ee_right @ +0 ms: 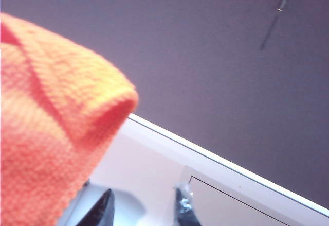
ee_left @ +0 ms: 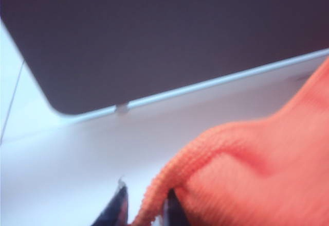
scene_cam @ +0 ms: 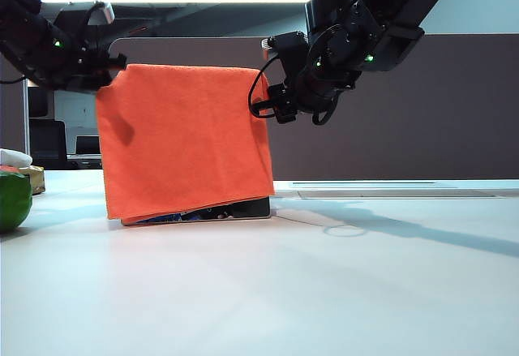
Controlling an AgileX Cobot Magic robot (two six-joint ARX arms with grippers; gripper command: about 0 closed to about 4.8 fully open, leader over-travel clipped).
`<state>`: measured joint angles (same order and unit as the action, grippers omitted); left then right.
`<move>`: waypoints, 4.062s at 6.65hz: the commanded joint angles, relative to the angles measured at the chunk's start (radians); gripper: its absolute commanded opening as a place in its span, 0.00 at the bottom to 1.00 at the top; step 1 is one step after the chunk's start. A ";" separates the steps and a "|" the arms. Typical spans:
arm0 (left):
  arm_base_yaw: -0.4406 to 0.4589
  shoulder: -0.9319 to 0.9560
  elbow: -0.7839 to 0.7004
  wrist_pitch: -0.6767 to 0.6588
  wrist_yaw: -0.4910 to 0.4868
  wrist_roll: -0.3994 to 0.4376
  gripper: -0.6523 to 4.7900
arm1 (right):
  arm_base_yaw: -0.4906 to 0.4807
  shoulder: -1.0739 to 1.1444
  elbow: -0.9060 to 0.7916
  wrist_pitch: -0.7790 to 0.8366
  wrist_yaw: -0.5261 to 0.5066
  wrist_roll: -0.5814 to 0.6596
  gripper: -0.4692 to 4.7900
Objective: Pick up the cloth from the table and use it to cover the mirror.
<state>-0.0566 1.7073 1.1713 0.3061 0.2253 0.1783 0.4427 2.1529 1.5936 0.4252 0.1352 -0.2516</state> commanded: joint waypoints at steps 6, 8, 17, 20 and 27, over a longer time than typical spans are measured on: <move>0.002 -0.002 0.003 0.126 -0.142 -0.036 0.59 | -0.023 -0.008 0.005 -0.092 0.032 0.013 0.43; 0.003 -0.002 0.002 0.092 -0.206 -0.036 0.56 | -0.023 -0.008 0.005 -0.092 0.032 0.013 0.43; 0.002 -0.002 0.002 -0.012 -0.132 -0.032 0.56 | -0.023 -0.014 0.005 -0.084 -0.138 0.016 0.08; 0.024 -0.006 0.003 0.011 -0.143 -0.076 0.56 | -0.024 -0.014 0.004 -0.145 -0.127 0.016 0.08; 0.081 -0.017 0.003 0.102 0.097 -0.243 0.57 | -0.024 -0.071 0.005 -0.166 -0.133 0.016 0.31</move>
<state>0.0235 1.6974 1.1702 0.3790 0.3122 -0.0616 0.4175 2.0956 1.5944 0.2340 0.0059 -0.2398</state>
